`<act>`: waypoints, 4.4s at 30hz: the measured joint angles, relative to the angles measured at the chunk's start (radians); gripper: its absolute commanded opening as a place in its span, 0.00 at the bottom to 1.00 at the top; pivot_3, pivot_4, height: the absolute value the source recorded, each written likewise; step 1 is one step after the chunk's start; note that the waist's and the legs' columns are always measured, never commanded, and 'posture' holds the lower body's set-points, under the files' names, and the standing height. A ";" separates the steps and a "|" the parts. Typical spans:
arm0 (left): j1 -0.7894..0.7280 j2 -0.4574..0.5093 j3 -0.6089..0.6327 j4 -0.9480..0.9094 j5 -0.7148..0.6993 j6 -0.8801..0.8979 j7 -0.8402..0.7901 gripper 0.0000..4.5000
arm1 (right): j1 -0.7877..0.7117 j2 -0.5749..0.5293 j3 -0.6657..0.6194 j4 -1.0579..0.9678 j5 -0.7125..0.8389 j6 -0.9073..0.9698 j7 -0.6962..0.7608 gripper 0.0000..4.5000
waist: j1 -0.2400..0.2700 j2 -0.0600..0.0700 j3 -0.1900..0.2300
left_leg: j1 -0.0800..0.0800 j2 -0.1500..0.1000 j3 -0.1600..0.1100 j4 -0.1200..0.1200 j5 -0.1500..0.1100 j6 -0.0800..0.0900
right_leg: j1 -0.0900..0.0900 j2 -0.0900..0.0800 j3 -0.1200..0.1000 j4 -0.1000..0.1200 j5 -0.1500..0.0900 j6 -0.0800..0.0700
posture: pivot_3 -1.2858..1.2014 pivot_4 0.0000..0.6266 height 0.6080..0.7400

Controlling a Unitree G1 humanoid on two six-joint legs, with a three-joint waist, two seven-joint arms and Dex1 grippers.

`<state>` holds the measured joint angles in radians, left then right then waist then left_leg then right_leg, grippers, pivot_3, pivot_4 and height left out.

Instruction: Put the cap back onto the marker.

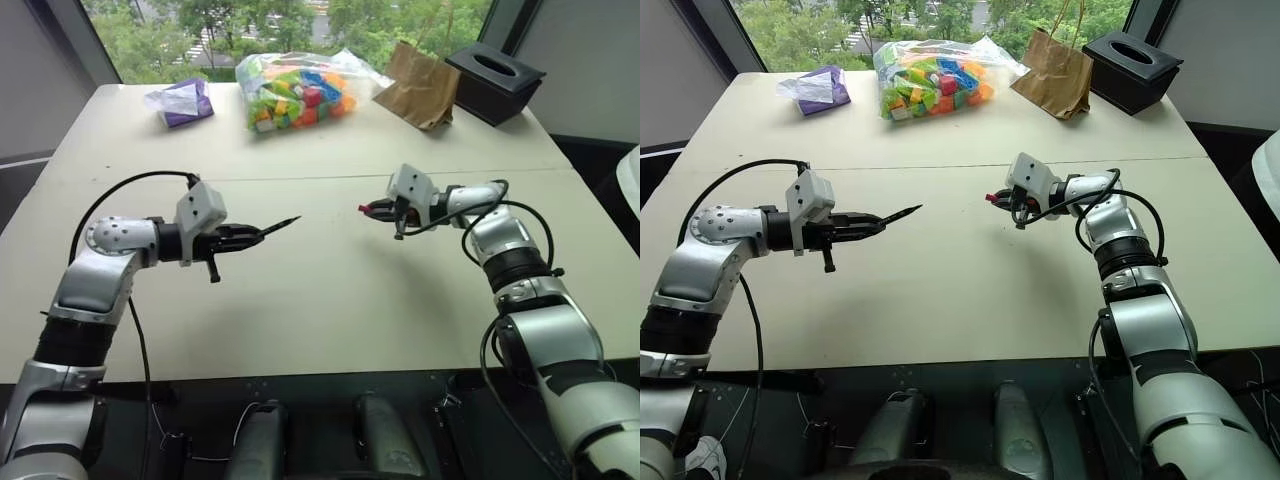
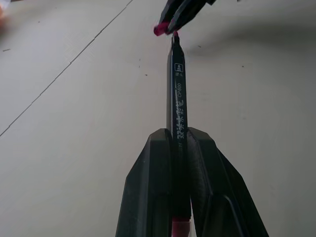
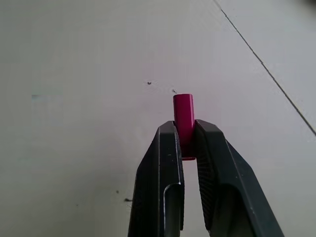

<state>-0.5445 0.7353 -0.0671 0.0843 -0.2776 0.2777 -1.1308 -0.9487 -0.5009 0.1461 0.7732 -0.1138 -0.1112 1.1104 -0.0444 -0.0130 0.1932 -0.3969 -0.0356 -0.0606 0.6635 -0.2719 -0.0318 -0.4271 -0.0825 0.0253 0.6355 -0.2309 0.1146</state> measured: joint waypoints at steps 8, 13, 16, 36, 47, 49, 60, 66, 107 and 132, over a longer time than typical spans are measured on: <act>-0.125 -0.047 -0.079 0.151 0.108 -0.191 -0.032 0.01 | 0.119 -0.098 0.074 -0.434 -0.015 0.175 0.056 0.01 | 0.000 0.000 0.000 | 0.000 0.000 0.001 0.000 0.000 0.000 | 0.000 0.000 0.000 0.000 0.000 0.000 | 0.52 0.24 1.00; -0.149 -0.062 -0.094 0.180 0.132 -0.230 -0.048 0.01 | 0.123 -0.098 0.085 -0.542 -0.021 0.240 0.041 0.01 | 0.002 0.000 0.000 | 0.000 0.000 0.001 0.000 0.000 0.000 | 0.000 0.000 0.000 0.000 0.000 0.000 | 0.52 0.24 1.00; -0.167 -0.071 -0.099 0.190 0.139 -0.243 -0.051 0.01 | 0.123 -0.087 0.096 -0.567 -0.021 0.258 0.028 0.01 | 0.003 0.000 0.000 | -0.001 0.000 0.001 0.001 0.000 0.000 | 0.000 0.000 0.000 0.000 0.000 0.000 | 0.52 0.24 1.00; -0.178 -0.087 -0.102 0.209 0.149 -0.250 -0.061 0.01 | 0.096 -0.028 0.161 -0.596 -0.038 0.270 -0.018 0.01 | 0.002 0.000 0.000 | -0.001 0.000 0.000 0.001 0.000 0.000 | 0.000 0.000 0.000 0.000 0.000 0.000 | 0.52 0.24 1.00; -0.178 -0.088 -0.102 0.211 0.160 -0.251 -0.063 0.01 | 0.083 -0.028 0.163 -0.629 -0.029 0.288 -0.007 0.01 | 0.002 0.000 0.000 | -0.001 0.000 0.000 0.001 0.000 0.000 | 0.000 0.000 0.000 0.000 0.000 0.000 | 0.52 0.24 1.00; -0.178 -0.088 -0.102 0.215 0.160 -0.252 -0.064 0.01 | 0.083 -0.028 0.163 -0.641 -0.026 0.296 -0.004 0.01 | 0.002 0.000 0.000 | -0.001 0.000 0.000 0.001 0.000 0.000 | 0.000 0.000 0.000 0.000 0.000 0.000 | 0.52 0.24 1.00; -0.198 -0.091 -0.103 0.224 0.161 -0.261 -0.066 0.01 | 0.085 -0.029 0.168 -0.662 -0.025 0.301 -0.005 0.01 | 0.002 0.000 0.000 | -0.001 0.000 0.000 0.001 0.000 0.000 | 0.000 0.000 0.000 0.000 0.000 0.000 | 0.52 0.24 1.00; -0.198 -0.089 -0.103 0.224 0.169 -0.256 -0.068 0.01 | 0.085 -0.029 0.182 -0.651 -0.041 0.271 -0.021 0.01 | 0.002 0.000 0.000 | -0.001 0.000 0.000 0.001 0.000 0.000 | 0.000 0.000 0.000 0.000 0.000 0.000 | 0.52 0.24 1.00; -0.198 -0.087 -0.106 0.215 0.171 -0.245 -0.087 0.01 | 0.080 -0.034 0.191 -0.625 -0.022 0.286 -0.001 0.01 | 0.002 0.000 0.000 | -0.001 0.000 0.000 0.001 0.000 0.000 | 0.000 0.000 0.000 0.000 0.000 0.000 | 0.52 0.24 1.00; -0.236 -0.109 -0.133 0.307 0.254 -0.356 -0.109 0.01 | 0.076 0.017 0.268 -0.640 -0.138 0.284 -0.026 0.01 | 0.002 0.000 0.000 | -0.001 0.000 0.000 0.001 0.000 0.000 | 0.000 0.000 0.000 0.000 0.000 0.000 | 0.52 0.24 1.00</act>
<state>-0.7802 0.6260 -0.1998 0.3910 -0.0235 -0.0786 -1.2403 -0.8729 -0.4837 0.4144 0.1331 -0.2521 0.1724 1.0845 -0.0425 -0.0132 0.1931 -0.3975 -0.0357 -0.0603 0.6646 -0.2720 -0.0315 -0.4271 -0.0823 0.0249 0.6359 -0.2309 0.1146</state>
